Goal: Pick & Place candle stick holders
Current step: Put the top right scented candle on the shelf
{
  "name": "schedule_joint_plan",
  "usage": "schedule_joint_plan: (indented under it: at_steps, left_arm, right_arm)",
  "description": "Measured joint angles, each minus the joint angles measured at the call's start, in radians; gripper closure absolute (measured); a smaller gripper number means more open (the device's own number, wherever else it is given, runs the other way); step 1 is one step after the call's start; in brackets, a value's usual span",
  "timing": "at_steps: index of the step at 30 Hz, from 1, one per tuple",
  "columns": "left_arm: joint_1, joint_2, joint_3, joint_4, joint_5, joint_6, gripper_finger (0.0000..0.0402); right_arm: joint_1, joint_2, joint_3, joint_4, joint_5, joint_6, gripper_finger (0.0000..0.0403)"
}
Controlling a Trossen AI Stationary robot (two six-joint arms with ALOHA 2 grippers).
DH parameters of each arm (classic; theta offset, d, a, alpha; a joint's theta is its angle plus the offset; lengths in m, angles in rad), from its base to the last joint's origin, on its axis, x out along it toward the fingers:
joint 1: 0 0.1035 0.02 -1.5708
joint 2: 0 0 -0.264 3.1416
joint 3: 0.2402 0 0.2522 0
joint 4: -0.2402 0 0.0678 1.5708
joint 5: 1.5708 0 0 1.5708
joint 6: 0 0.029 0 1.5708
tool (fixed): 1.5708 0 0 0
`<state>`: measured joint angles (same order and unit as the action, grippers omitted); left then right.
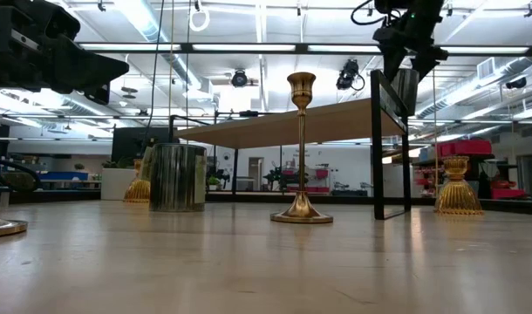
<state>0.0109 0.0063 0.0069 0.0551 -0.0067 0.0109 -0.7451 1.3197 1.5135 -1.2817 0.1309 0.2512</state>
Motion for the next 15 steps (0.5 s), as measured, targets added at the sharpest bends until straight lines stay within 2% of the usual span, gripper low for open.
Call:
schedule_joint_plan:
  at_steps: [15]
  left_arm:
    - [0.0, 0.0, 0.0, 0.0, 0.0, 0.0, 0.039]
  right_arm:
    - [0.155, 0.0, 0.0, 0.139, -0.224, -0.166, 0.0043]
